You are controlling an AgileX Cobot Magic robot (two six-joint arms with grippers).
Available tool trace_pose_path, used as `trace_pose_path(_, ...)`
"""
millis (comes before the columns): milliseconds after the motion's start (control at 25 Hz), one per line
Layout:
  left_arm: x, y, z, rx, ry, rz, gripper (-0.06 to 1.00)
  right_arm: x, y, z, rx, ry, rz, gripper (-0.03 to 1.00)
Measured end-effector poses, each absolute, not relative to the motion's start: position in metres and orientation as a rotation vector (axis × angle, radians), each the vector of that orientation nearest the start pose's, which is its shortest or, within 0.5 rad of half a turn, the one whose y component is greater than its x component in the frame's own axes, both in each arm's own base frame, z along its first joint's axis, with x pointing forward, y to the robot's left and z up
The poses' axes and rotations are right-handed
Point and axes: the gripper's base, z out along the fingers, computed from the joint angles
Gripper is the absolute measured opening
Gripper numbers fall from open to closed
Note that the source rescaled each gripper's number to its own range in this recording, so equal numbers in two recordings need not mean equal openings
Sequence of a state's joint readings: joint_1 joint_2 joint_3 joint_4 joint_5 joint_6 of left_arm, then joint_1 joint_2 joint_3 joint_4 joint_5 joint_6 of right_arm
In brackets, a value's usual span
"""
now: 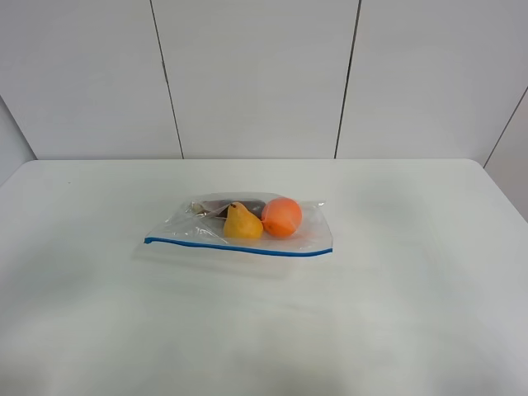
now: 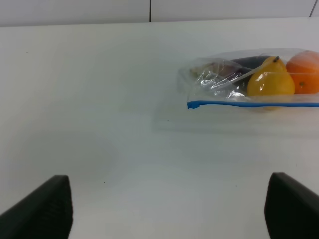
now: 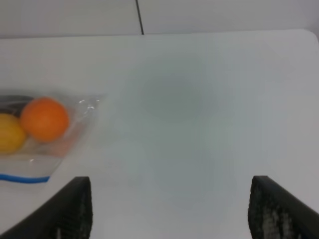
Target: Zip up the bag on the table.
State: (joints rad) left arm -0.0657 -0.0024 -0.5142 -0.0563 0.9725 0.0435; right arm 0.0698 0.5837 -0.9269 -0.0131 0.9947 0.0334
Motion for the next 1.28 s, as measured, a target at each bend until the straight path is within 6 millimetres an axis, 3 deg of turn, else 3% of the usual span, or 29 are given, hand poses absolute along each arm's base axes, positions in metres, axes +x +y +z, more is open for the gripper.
trace_pose_path(360, -0.004, -0.004, 0.289, 0.106, 1.936, -0.081, 0.86, 0.031, 0.003, 0.387, -0.037, 2.042, 0.079, 0.83)
trace_pose_path(480, -0.004, -0.004, 0.289, 0.106, 1.936, -0.081, 0.86, 0.021, 0.003, 0.374, -0.037, 2.040, 0.092, 0.83)
trace_pose_path(840, -0.004, -0.004, 0.289, 0.106, 1.936, -0.081, 0.86, 0.002, 0.003, 0.310, -0.028, 2.069, 0.112, 0.83)
trace_pose_path(1080, -0.004, -0.004, 0.289, 0.106, 1.937, -0.081, 0.86, -0.010, 0.000, 0.290, 0.003, 1.997, 0.107, 0.83)
trace_pose_path(1280, -0.004, -0.004, 0.289, 0.106, 1.937, -0.081, 0.86, -0.008, -0.001, 0.283, 0.005, 2.017, 0.092, 0.83)
